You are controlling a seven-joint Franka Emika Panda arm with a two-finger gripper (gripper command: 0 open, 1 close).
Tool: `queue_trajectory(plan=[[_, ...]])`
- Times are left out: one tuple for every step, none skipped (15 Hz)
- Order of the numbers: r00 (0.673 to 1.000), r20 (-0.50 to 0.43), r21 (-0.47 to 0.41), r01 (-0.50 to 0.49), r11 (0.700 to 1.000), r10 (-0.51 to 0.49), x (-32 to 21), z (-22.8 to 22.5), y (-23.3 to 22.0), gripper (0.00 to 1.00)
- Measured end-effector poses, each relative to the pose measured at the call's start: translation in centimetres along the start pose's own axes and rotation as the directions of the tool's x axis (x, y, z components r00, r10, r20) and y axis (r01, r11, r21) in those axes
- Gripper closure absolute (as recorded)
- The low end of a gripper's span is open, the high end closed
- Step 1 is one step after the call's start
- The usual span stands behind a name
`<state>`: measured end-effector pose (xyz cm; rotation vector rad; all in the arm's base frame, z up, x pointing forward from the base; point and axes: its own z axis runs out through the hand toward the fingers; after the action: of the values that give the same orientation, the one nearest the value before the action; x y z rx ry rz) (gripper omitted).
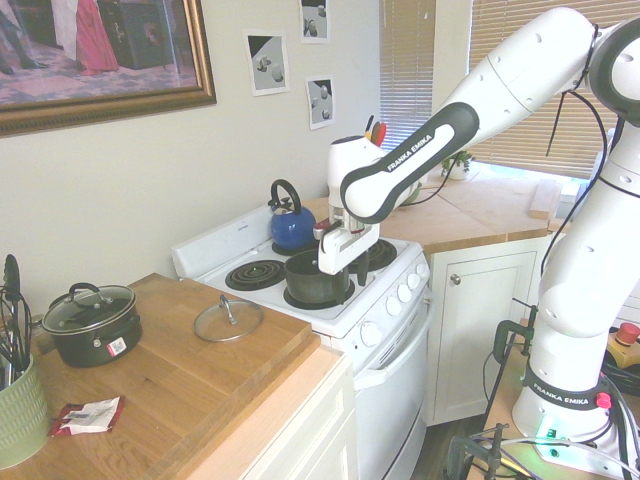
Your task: Cover the lid of the pot
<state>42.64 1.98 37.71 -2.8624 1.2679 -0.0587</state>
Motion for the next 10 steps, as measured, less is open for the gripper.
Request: queue_trajectory(plan=[[1.0, 0.001, -0.001, 0.0, 1.0, 0.0, 0.0, 0.0, 0.0, 0.0], [1.0, 0.0, -0.001, 0.001, 1.0, -0.001, -0.1, 0.0, -0.1, 0.0], [1.0, -0.003, 0.0, 0.009, 1.0, -0.009, -0.3, -0.1, -0.4, 0.0], [1.0, -0.011, 0.004, 0.02, 1.0, -0.02, -0.8, -0.5, -1.1, 0.0], [0.999, -0.021, 0.012, 0.03, 0.999, -0.03, -1.4, -1.2, -2.2, 0.0], [0.999, -0.028, 0.017, 0.038, 0.999, -0.038, -2.2, -2.1, -3.4, 0.0], [0.999, -0.036, 0.026, 0.041, 0.999, -0.04, -2.9, -3.3, -4.7, 0.0], [0.998, -0.048, 0.042, 0.034, 0.999, -0.032, -3.5, -4.6, -6.0, 0.0], [0.998, -0.056, 0.056, 0.021, 0.998, -0.018, -3.9, -5.5, -7.4, 0.0], [0.998, -0.056, 0.067, 0.004, 0.998, -0.001, -4.2, -6.1, -8.9, 0.0]])
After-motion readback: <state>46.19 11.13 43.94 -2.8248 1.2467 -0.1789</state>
